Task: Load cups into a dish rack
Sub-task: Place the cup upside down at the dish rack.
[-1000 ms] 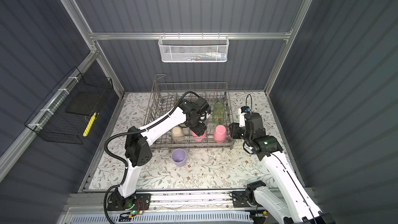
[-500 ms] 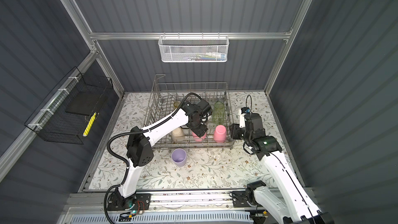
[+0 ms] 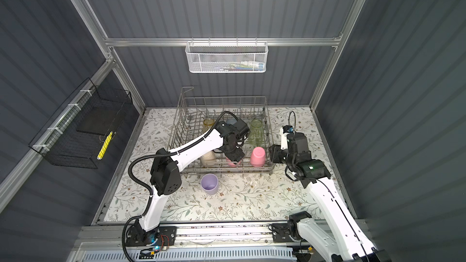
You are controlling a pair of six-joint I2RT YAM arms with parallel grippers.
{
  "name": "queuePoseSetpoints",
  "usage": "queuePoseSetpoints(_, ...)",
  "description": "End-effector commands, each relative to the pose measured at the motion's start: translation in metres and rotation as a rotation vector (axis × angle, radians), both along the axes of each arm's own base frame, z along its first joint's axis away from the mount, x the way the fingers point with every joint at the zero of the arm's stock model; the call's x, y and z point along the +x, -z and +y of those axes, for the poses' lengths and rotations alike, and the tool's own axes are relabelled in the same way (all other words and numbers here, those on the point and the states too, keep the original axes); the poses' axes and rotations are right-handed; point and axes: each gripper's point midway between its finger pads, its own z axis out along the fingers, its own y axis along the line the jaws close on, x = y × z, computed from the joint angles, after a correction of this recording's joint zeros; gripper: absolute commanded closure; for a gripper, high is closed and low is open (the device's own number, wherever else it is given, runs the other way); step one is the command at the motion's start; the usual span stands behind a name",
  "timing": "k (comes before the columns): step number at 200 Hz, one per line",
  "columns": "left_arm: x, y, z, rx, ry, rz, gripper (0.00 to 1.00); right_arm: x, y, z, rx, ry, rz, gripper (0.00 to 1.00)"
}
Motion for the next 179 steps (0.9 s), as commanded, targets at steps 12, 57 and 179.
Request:
queuePoseSetpoints(12, -0.01, -0.002, 0.009, 0.041, -0.011, 0.02, 0.04, -0.003, 0.001, -0.001, 0.011, 0.004, -0.001, 0.54)
queuePoseSetpoints(57, -0.004, -0.043, 0.008, -0.028, -0.032, -0.07, 0.0, -0.006, -0.014, 0.003, 0.04, -0.018, -0.046, 0.54)
queuePoseSetpoints(179, 0.025, -0.227, 0.061, -0.367, -0.254, -0.659, 0.02, -0.062, -0.074, 0.092, -0.081, -0.455, -0.257, 0.53)
